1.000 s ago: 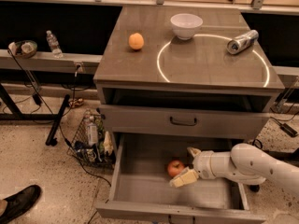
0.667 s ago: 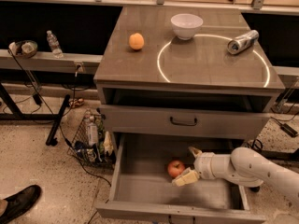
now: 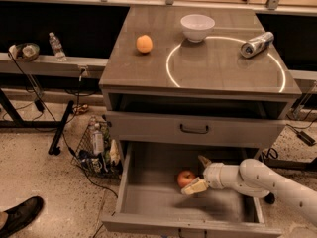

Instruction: Pick apple from middle drawer and place on counter

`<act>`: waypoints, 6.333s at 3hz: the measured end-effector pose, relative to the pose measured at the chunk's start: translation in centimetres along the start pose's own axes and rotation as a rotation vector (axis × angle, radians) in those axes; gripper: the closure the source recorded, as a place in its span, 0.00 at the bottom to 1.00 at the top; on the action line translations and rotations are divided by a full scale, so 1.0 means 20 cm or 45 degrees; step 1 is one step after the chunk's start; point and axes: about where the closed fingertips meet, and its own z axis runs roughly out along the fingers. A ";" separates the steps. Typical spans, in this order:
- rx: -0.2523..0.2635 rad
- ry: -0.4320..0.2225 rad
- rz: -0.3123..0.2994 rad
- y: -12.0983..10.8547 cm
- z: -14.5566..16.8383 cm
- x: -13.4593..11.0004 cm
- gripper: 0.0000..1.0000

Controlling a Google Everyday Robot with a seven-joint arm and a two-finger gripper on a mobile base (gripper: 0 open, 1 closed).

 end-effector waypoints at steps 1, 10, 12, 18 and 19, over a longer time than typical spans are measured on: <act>-0.036 0.004 0.021 -0.01 0.12 0.11 0.03; 0.084 -0.016 -0.181 0.34 -0.95 -1.03 1.00; 0.174 -0.134 -0.590 0.46 -1.25 -1.93 1.00; 0.477 -0.150 -0.382 -0.64 -1.12 -1.92 1.00; 0.477 -0.151 -0.337 -0.67 -1.10 -1.87 1.00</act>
Offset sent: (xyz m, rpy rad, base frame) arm 0.0041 0.0132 -0.0630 0.0223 0.0576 0.0403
